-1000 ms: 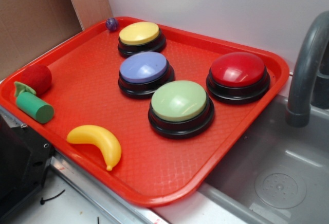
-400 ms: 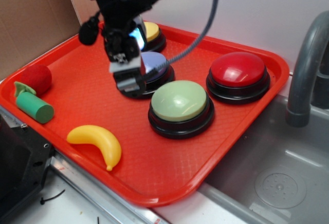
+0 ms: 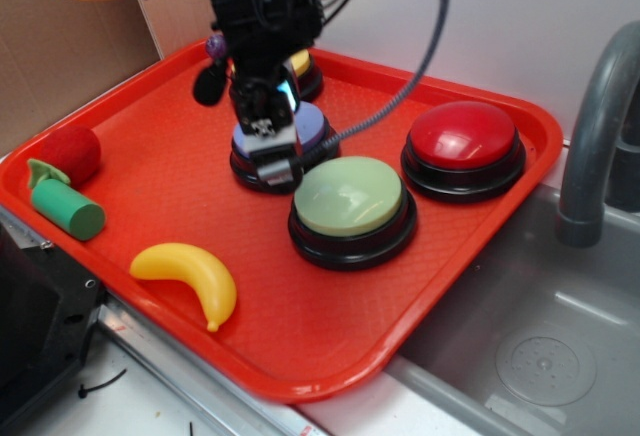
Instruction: Push the green button.
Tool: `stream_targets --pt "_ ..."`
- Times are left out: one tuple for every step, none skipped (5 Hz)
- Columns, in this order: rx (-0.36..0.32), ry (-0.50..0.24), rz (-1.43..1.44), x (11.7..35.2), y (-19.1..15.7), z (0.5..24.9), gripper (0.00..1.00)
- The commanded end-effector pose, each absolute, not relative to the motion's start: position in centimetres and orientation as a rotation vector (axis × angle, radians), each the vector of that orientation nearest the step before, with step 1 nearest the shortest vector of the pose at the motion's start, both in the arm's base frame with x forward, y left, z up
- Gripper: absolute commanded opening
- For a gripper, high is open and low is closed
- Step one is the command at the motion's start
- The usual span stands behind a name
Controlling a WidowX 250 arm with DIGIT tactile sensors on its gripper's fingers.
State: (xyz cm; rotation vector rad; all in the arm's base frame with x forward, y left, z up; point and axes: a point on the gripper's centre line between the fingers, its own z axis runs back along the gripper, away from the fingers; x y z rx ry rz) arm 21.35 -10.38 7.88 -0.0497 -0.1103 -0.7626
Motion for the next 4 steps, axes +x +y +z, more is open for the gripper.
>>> stream_targets --pt "-0.027 -0.122 -0.878 21.8 -13.5 5.4 1.0" --pt "-0.028 -0.089 -0.894 21.3 -13.8 4.7 1.0" --pt "-0.029 -0.078 -0.884 21.2 -13.4 4.9 1.0" --pt "-0.024 -0.068 -0.883 21.5 -13.5 6.0 1.0"
